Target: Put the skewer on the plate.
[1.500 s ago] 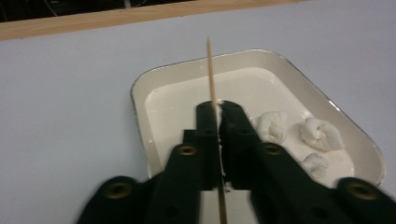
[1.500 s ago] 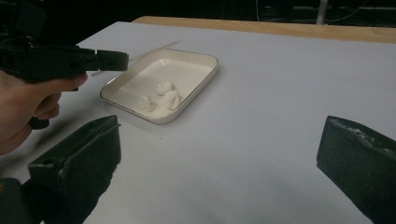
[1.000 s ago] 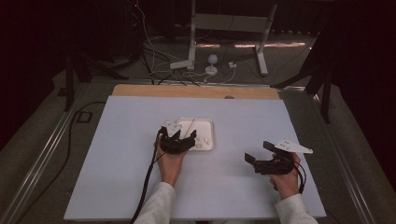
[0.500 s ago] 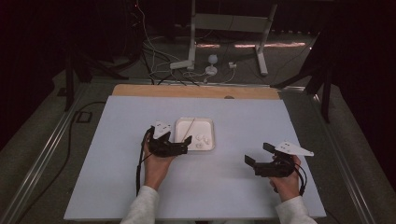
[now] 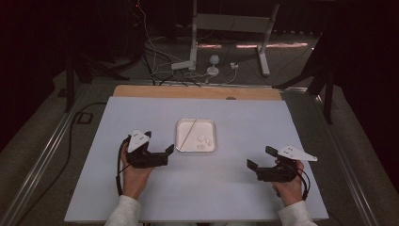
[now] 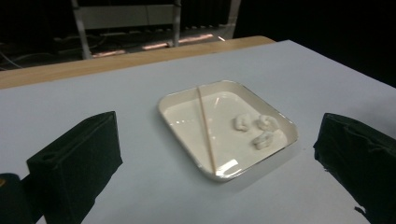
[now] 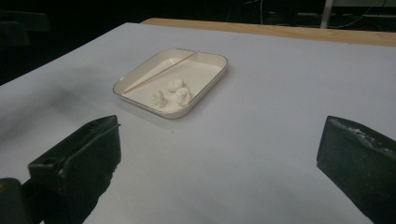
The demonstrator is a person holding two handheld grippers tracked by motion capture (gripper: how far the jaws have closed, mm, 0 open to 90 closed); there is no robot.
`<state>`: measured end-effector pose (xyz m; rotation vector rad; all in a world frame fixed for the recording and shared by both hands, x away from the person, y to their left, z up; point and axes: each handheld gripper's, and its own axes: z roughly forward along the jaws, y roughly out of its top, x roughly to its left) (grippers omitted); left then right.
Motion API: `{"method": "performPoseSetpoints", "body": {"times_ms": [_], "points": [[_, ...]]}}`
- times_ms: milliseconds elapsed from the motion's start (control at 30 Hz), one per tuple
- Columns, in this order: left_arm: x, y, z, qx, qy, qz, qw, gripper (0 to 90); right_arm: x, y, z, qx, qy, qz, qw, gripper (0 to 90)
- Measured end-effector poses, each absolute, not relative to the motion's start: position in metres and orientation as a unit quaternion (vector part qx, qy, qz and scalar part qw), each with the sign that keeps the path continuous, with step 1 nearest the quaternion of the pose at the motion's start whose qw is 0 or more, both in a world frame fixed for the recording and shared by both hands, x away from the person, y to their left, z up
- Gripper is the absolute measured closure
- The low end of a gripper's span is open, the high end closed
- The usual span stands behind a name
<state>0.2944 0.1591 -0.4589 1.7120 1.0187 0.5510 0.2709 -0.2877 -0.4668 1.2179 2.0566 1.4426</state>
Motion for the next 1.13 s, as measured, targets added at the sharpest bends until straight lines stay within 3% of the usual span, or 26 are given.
{"method": "performPoseSetpoints", "body": {"times_ms": [500, 1133], "points": [[0.264, 0.203, -0.458, 0.682, 0.432, 0.264, 0.528, 0.4, 0.265, -0.295, -0.468, 0.43, 0.716, 0.515, 0.196, 0.0], [0.248, 0.227, -0.456, 0.665, 0.444, 0.287, 0.528, 0.4, 0.262, -0.302, -0.469, 0.434, 0.708, 0.518, 0.206, 0.0]]}}
